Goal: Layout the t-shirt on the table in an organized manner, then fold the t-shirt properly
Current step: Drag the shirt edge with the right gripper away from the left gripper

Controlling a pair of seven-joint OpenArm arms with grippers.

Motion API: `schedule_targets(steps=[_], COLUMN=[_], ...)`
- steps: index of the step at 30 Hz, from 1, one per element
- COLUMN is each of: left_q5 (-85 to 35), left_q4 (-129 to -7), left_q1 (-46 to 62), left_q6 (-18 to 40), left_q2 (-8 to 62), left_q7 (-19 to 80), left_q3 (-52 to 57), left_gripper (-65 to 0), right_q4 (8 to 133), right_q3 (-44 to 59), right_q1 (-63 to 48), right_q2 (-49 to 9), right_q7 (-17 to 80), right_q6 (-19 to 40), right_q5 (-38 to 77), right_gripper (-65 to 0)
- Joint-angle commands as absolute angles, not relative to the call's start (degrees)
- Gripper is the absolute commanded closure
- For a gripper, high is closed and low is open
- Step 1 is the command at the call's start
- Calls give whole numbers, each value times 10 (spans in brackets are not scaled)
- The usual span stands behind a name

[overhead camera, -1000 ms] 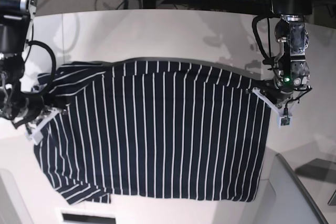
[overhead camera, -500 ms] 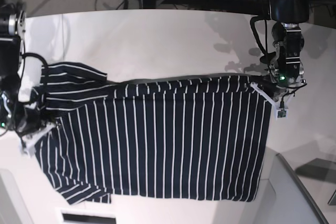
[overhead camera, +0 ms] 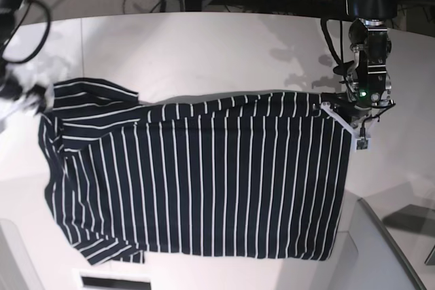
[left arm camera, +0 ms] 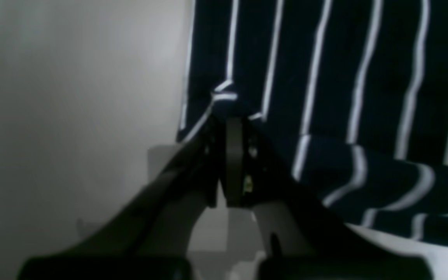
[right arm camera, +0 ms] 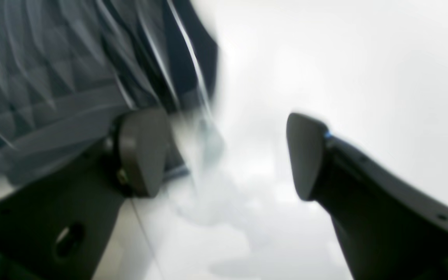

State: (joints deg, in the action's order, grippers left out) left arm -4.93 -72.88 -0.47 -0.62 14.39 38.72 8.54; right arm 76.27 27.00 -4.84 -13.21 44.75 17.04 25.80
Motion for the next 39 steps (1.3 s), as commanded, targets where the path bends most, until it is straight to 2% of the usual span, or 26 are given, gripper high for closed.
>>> schedule_targets(steps=[1,5,20,25,30,32,34,35,37,39], left_q5=[-48,-48,-48,-48,-48,-48,-48,-48,-48,-48], left_q4=[-742,-741,-740,-740,-740,-740,-740,-740,-742,-746], left_q1=[-13,-9,-9,-10,-10,-10,-10,-10,-9,1], left_q6=[-9,-9,-9,-9,-9,-9,-9,-9,-9,-9], left_q2=[152,152,153,153,153,152,152,152,152,152], left_q7=[378,378,378,378,378,378,378,378,378,378], left_q3=[87,87,88,88,88,88,88,88,88,89], left_gripper=[0,0,0,0,0,0,0,0,0,0], right_q4=[764,695,669,674,691,691,691,691,701,748], right_q3=[266,270,265,264,263,263,264,266,269,270], right_q1=[-36,-37,-44,-47,-51,-51,-51,-52,-56,-80], right_q2=[-139,-130,-127,-109,-106,-106,-107,-107,-108,-107], right_q7=[407,378,377,400,416,417,418,423,446,466], right_q6=[196,245,246,247,248,248,248,248,248,248], right_q5=[279,280,277,277,277,277,278,278,279,280], right_gripper=[-456,-455,-446,-338,-312,-216,-36,0,-21,0])
